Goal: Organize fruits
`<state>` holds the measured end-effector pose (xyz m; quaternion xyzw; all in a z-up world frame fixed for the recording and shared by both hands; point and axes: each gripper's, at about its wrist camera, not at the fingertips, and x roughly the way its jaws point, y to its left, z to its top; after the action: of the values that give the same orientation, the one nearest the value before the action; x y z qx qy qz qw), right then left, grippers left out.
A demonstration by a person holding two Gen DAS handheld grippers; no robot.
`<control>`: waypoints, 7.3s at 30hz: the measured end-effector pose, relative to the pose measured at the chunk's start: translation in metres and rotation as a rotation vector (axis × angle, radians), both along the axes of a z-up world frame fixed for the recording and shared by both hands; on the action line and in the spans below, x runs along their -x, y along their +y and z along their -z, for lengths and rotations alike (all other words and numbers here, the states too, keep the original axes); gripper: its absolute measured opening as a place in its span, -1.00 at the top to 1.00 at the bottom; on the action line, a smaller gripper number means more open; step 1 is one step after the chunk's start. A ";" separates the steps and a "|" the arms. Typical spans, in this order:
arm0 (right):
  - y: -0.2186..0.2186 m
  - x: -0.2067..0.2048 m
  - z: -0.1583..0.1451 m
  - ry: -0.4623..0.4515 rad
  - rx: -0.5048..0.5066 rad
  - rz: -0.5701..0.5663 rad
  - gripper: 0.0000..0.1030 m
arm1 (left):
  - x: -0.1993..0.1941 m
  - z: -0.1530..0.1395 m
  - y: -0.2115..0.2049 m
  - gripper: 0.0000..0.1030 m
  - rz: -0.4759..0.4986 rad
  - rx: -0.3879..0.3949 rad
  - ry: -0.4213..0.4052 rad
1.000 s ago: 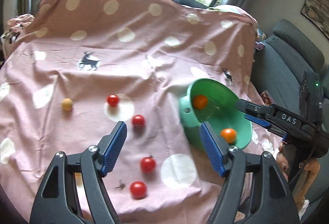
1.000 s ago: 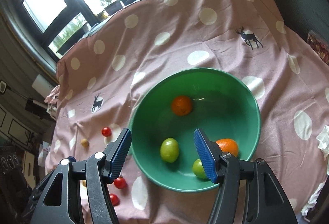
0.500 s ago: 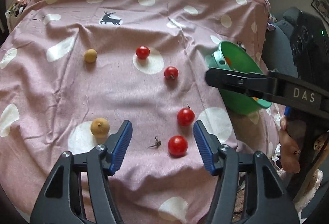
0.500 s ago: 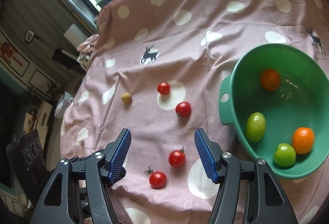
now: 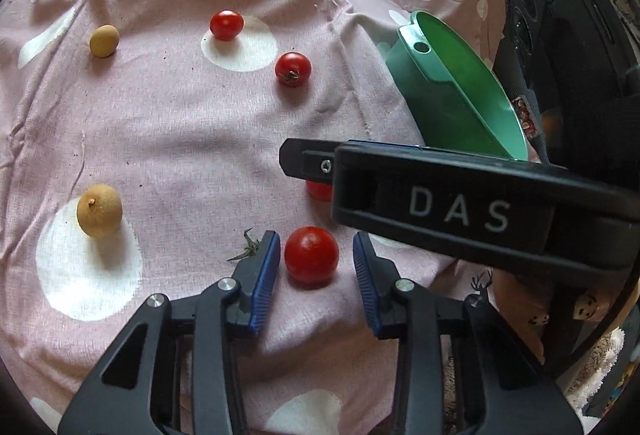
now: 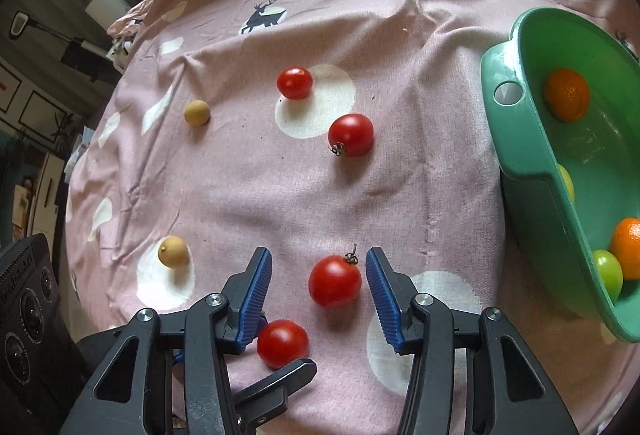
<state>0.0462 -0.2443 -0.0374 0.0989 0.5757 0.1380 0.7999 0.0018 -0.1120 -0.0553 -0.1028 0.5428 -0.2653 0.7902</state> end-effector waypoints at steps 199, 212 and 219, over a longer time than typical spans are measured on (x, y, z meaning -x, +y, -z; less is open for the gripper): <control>0.136 -0.118 0.010 -0.035 -0.059 -0.075 0.44 | -0.029 -0.035 0.145 0.48 -0.422 -0.027 -0.051; 0.078 -0.050 -0.023 -0.121 -0.066 -0.036 0.44 | -0.024 -0.037 0.120 0.48 -0.363 -0.037 -0.100; 0.037 -0.004 -0.025 -0.125 -0.076 0.027 0.44 | -0.020 -0.038 0.099 0.48 -0.310 -0.058 -0.139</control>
<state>0.0497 -0.2073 -0.0125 0.1280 0.5177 0.1549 0.8316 0.0214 -0.0132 -0.0174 -0.1437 0.4719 -0.1308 0.8600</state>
